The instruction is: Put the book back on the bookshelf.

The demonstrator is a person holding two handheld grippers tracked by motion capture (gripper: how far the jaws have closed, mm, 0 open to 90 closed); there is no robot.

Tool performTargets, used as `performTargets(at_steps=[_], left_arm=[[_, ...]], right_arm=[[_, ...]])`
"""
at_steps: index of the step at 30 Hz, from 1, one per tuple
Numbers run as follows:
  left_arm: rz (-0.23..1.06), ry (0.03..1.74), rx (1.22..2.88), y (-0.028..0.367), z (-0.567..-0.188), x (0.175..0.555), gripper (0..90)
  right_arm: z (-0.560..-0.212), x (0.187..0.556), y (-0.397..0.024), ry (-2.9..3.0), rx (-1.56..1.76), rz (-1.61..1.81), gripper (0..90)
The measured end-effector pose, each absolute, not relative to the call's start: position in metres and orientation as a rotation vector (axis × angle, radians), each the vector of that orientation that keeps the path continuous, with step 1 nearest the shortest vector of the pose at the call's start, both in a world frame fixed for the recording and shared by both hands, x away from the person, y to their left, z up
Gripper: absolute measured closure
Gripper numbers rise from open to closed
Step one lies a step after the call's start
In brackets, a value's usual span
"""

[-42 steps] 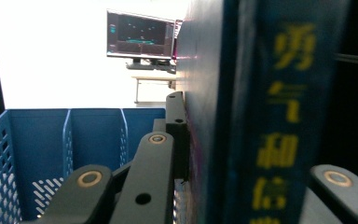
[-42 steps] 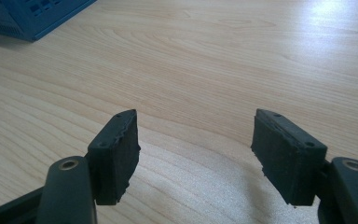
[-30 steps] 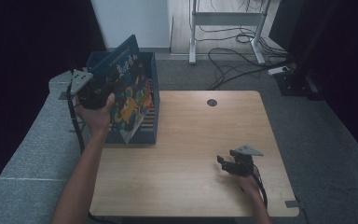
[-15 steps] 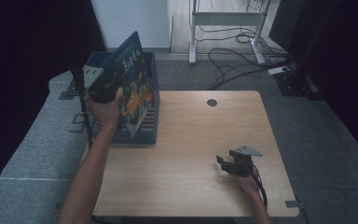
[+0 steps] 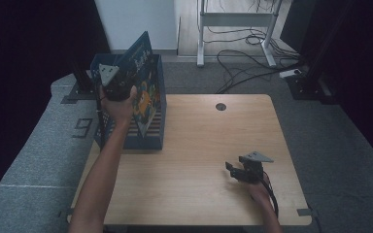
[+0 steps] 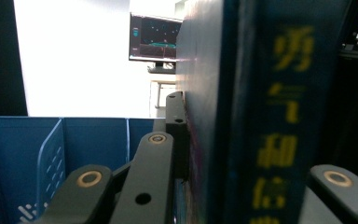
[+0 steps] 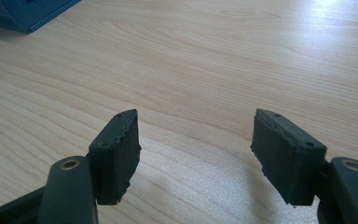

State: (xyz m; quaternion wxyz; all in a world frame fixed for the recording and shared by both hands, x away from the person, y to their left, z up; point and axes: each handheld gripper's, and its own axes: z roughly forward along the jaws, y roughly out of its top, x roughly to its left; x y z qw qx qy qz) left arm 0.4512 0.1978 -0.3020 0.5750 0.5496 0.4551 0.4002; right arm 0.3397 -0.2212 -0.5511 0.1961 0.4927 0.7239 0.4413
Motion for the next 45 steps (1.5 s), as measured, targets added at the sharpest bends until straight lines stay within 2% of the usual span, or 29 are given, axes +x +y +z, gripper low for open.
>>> performTargets(at_steps=[29,45], left_arm=[[0.987,1.086,1.297,0.178,-0.322,0.477,82.4],[0.988,1.119,1.352,0.170,-0.358,0.488,82.3]], right_arm=[[-0.551,0.339,-0.220,2.026,1.383,1.237,31.0],[-0.551,0.339,-0.220,2.032,1.378,1.235,30.8]])
